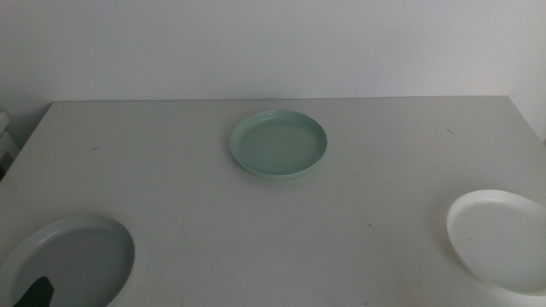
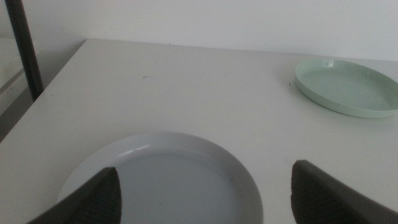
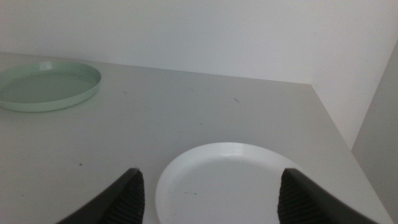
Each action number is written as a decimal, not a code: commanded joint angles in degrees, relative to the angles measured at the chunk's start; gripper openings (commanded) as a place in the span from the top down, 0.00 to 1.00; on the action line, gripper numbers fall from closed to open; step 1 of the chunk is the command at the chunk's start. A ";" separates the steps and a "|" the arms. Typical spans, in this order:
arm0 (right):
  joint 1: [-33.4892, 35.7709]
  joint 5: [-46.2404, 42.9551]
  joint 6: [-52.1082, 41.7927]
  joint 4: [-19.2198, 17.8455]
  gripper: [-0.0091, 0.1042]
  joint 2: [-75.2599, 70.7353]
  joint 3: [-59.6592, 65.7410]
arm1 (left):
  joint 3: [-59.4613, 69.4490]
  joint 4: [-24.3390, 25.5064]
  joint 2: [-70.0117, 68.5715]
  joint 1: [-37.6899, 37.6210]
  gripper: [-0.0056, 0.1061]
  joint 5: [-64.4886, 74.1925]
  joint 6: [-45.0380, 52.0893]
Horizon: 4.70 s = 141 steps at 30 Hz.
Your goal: Stack the three bowls on top of each other.
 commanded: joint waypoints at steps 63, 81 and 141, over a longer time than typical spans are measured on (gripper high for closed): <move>-0.42 -4.66 -0.24 -0.18 0.44 -1.54 -0.32 | -67.00 -7.82 64.06 15.91 0.01 51.46 20.52; -0.42 -4.66 -0.24 -0.18 0.44 -1.54 -0.32 | -67.00 -20.69 88.78 27.14 0.01 46.20 44.57; -0.42 -4.66 -0.24 -0.18 0.44 -1.54 -0.32 | -66.91 -12.71 101.17 26.95 0.95 44.03 42.61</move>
